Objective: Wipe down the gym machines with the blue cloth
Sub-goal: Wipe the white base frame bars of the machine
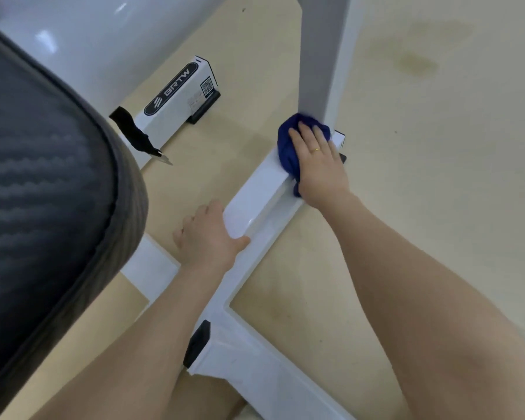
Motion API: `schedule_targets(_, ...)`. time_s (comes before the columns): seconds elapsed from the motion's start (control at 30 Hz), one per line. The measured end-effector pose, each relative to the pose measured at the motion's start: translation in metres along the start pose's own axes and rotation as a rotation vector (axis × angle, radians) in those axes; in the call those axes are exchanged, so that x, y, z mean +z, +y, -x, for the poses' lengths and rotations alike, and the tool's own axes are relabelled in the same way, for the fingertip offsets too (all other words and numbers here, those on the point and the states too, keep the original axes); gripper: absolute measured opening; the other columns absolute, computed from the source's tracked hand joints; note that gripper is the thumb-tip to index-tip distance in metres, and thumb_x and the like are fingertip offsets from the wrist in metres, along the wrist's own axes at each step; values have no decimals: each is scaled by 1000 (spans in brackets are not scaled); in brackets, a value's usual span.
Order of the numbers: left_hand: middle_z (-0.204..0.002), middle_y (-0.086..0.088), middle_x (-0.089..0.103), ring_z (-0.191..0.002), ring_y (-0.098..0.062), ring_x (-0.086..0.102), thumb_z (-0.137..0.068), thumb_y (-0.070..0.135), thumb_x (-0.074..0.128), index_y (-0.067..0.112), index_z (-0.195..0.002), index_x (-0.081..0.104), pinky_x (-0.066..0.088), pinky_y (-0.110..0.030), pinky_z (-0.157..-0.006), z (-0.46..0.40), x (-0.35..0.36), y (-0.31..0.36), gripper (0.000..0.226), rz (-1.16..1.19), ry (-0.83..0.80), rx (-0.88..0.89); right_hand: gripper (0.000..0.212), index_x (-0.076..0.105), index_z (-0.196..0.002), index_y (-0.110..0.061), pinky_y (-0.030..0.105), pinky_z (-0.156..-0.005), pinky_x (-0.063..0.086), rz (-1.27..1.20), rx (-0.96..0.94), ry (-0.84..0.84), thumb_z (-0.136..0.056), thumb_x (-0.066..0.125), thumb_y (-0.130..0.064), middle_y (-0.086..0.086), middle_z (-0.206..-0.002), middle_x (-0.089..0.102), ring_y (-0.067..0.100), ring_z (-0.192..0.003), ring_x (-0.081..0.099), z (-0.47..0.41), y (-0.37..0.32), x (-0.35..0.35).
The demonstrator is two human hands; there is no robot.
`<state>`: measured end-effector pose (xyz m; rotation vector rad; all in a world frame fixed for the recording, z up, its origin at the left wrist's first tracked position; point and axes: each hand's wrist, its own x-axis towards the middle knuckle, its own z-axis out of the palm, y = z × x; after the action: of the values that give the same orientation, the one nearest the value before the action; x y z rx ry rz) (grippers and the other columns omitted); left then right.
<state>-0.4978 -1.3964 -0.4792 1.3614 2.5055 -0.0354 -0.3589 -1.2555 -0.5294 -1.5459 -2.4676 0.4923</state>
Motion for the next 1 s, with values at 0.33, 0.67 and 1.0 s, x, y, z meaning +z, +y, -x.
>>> schedule_targets(0.33,-87,0,55,-82,-24,53,-65,49,75,17,-88,41,43,-36,-71,-1,-5,-6,52,54,-30,50,66,22,-145,-45,31,-85,48,-1726,592,-12,-91,28,-5,-11,-145,40,15,-129,43,73,-77,41)
schedule_targets(0.67,-100,-3,59,-92,-26,50,-74,41,64,13,-105,55,43,-36,-77,8,8,-16,43,129,103,141,29,60,-113,-8,40,-80,50,-2154,1187,-348,-93,41,-18,12,-104,68,30,-99,62,94,-94,36)
schedule_targets(1.0,-112,-1,59,-103,-26,52,-79,35,60,15,-121,53,47,-44,-88,3,7,-21,47,255,1,111,24,64,-94,-10,37,-83,50,-2214,1342,-213,-83,44,-19,8,-91,66,29,-93,61,88,-92,46)
